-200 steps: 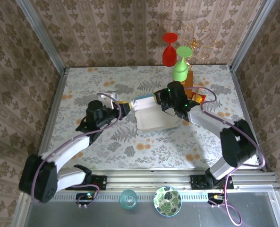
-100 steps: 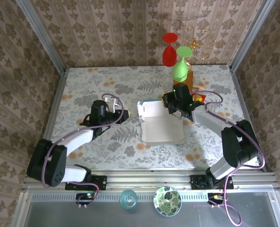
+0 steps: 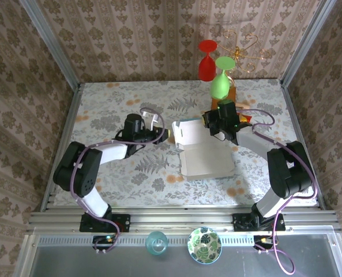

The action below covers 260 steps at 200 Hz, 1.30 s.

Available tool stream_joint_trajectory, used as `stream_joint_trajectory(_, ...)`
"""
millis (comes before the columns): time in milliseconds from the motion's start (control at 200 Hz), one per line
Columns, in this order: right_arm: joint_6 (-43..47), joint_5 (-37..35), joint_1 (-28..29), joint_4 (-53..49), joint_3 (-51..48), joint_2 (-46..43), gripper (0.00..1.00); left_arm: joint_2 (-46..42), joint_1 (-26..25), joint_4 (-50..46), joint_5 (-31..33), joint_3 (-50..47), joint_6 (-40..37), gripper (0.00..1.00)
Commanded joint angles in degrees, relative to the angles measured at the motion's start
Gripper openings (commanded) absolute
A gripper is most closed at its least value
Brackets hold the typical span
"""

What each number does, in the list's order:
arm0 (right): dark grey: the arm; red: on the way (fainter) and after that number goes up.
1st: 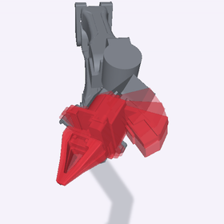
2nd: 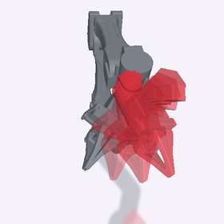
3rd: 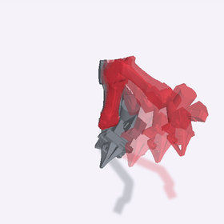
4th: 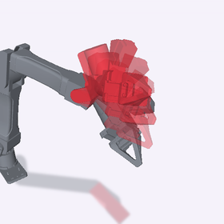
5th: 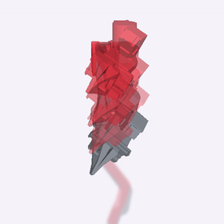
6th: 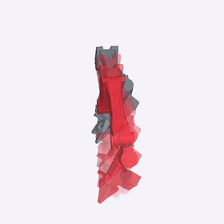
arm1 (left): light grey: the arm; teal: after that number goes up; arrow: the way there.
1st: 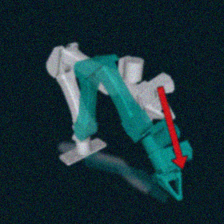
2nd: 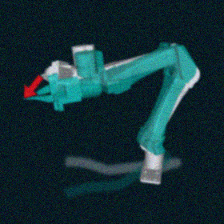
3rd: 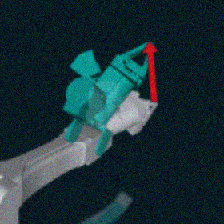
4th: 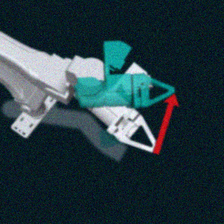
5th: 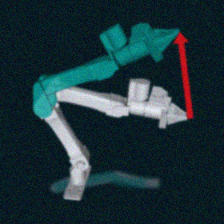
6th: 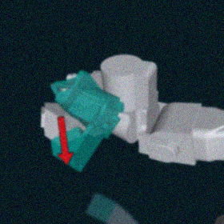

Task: Fold the paper box

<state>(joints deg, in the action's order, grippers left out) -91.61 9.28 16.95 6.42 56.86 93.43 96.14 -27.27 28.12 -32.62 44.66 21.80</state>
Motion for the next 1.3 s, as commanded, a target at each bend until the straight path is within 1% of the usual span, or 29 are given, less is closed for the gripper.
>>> stream_joint_trajectory(0, 2.6, -0.03, -2.52, 3.75, -0.96, -1.55, 0.0, 2.01, -2.01, 3.92, -2.0, 3.42, -1.22, 0.34)
stream_joint_trajectory(190, 2.88, 3.08, -6.4, 11.24, -1.67, 0.13, 0.0, 7.67, -3.06, 5.26, 0.15, 9.59, -0.18, 0.35)
stream_joint_trajectory(260, 3.66, 3.69, -7.63, 13.82, -1.75, 0.4, 0.0, 9.78, -2.97, 4.57, 0.07, 12.47, -0.65, 0.35)
stream_joint_trajectory(325, 4.21, 6.01, -8.86, 15.17, -0.72, 1.5, 0.0, 11.92, -2.92, 3.02, -0.41, 15.62, -1.51, 0.35)
stream_joint_trajectory(515, 3.82, 9.23, -10.37, 18.64, -1.59, 3.6, 0.0, 17.71, -2.44, 0.19, -0.03, 23.32, -1.7, 0.35)
stream_joint_trajectory(660, 3.72, 10.83, -11.78, 24.0, -2.89, 4.7, 0.0, 21.4, -2.69, -0.97, -1.18, 28.18, -1.39, 0.35)
stream_joint_trajectory(775, 3.59, 11.96, -12.94, 26.36, -3.29, 5.42, 0.0, 22.67, -3.48, -2.1, -1.39, 29.9, -2.25, 0.35)
stream_joint_trajectory(920, 2.46, 13.72, -13.85, 30.38, -3.72, 7.05, 0.0, 23.54, -3.98, -0.99, -1.78, 30.03, -1.85, 0.35)
stream_joint_trajectory(1295, 1.7, 14.84, -14.13, 32.64, -5.17, 7.84, 0.0, 26.64, -5.51, -2.71, -2.1, 34.58, -2.89, 0.35)
